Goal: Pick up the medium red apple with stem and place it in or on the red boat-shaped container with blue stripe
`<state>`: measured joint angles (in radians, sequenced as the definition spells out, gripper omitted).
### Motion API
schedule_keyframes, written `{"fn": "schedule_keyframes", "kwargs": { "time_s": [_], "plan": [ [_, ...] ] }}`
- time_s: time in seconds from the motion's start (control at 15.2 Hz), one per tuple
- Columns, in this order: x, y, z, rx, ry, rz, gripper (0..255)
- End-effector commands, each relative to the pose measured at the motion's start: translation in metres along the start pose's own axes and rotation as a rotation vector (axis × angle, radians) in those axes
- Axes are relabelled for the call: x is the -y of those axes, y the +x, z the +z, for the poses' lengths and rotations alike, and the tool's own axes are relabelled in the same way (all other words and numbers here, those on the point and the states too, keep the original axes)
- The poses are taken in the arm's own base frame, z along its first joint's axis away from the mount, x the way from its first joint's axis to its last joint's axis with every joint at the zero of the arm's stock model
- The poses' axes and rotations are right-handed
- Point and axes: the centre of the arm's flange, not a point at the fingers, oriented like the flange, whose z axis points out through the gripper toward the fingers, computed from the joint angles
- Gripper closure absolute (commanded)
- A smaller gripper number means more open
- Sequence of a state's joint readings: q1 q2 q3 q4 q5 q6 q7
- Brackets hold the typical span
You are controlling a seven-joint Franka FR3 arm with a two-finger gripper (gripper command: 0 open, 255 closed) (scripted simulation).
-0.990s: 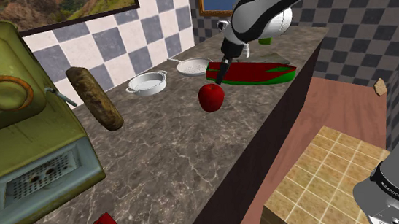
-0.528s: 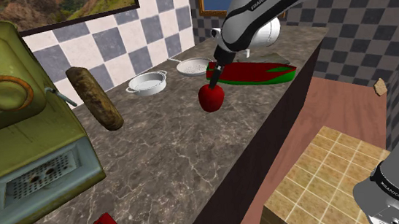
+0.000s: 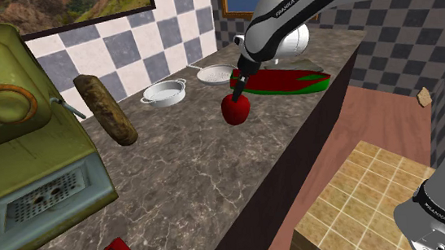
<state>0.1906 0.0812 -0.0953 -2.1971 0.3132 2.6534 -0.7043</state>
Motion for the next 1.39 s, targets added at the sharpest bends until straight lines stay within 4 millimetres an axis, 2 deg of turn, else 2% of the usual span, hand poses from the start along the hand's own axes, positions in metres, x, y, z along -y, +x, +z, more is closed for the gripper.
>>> {"fn": "schedule_keyframes", "kwargs": {
  "time_s": [0.0,0.07,0.66,1.32],
  "plan": [
    [0.0,0.0,0.0,0.0,0.0,0.0,0],
    [0.0,0.0,0.0,0.0,0.0,0.0,255],
    [0.0,0.0,0.0,0.0,0.0,0.0,255],
    [-0.002,0.021,-0.048,0.0,0.0,0.0,255]
  ]
}}
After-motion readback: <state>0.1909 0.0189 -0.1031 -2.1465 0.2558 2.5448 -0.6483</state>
